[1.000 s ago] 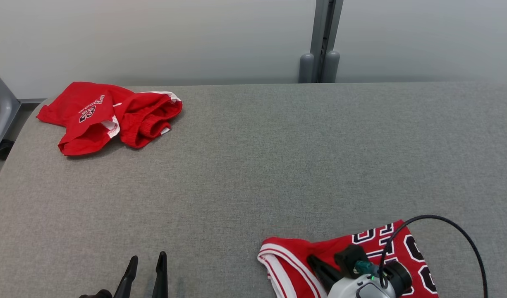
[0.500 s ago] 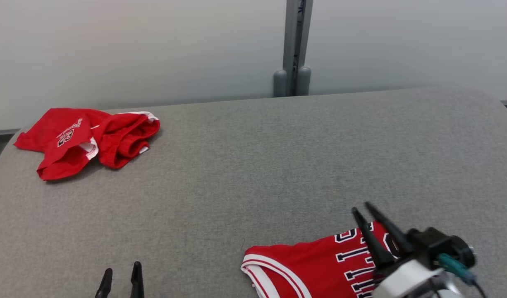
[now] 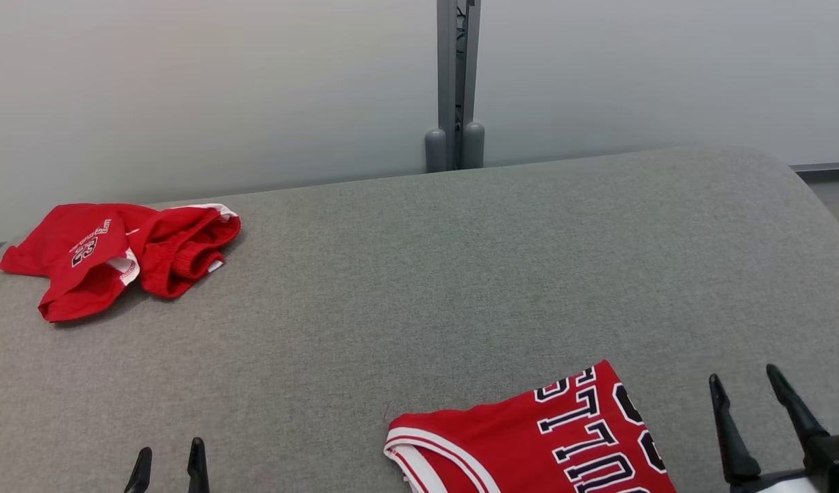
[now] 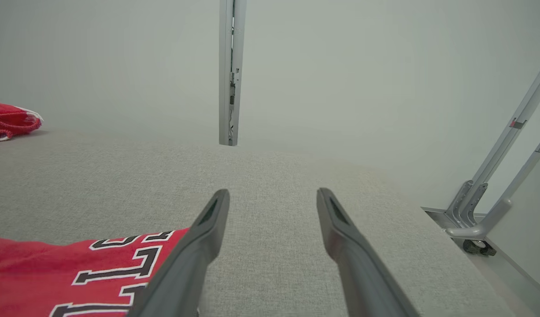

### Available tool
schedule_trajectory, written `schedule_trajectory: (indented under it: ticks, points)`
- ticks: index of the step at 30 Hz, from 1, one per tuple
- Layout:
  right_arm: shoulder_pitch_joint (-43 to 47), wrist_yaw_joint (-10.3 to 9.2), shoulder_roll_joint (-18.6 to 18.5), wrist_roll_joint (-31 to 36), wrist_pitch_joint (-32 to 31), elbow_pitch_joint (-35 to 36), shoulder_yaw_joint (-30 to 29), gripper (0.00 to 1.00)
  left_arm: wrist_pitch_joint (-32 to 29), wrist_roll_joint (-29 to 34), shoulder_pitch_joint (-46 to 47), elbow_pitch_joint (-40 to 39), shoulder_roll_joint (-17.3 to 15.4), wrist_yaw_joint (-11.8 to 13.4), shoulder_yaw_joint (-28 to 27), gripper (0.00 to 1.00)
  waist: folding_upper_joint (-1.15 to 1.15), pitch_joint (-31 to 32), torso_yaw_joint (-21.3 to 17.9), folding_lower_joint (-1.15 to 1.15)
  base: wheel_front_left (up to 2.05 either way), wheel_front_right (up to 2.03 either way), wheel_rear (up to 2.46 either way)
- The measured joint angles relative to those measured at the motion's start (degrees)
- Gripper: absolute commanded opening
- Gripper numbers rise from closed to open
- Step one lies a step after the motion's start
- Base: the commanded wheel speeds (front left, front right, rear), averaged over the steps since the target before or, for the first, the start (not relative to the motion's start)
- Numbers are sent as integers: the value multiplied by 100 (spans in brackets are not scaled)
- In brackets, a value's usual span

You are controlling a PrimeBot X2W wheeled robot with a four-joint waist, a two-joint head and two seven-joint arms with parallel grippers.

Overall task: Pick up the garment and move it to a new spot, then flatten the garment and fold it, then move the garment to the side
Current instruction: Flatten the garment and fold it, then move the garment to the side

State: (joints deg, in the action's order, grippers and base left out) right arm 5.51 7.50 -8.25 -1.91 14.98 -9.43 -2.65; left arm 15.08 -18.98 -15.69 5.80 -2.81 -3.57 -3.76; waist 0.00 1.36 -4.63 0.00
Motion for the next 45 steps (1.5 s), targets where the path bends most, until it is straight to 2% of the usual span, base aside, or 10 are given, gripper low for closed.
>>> schedule_trajectory:
  ticks: [12,24,45]
  points:
    - [-35,0,236,-12,1,-108,310,100,0,-43,-28,25,0,11,-49,100,0,32,150,0,0,0,0]
    - [-60,0,215,-68,1,-96,439,100,0,-81,-38,5,1,62,19,100,0,93,289,0,0,0,0]
    - [-86,0,170,-111,1,-30,490,100,0,-133,-138,-71,1,129,-4,100,0,160,244,0,0,0,0]
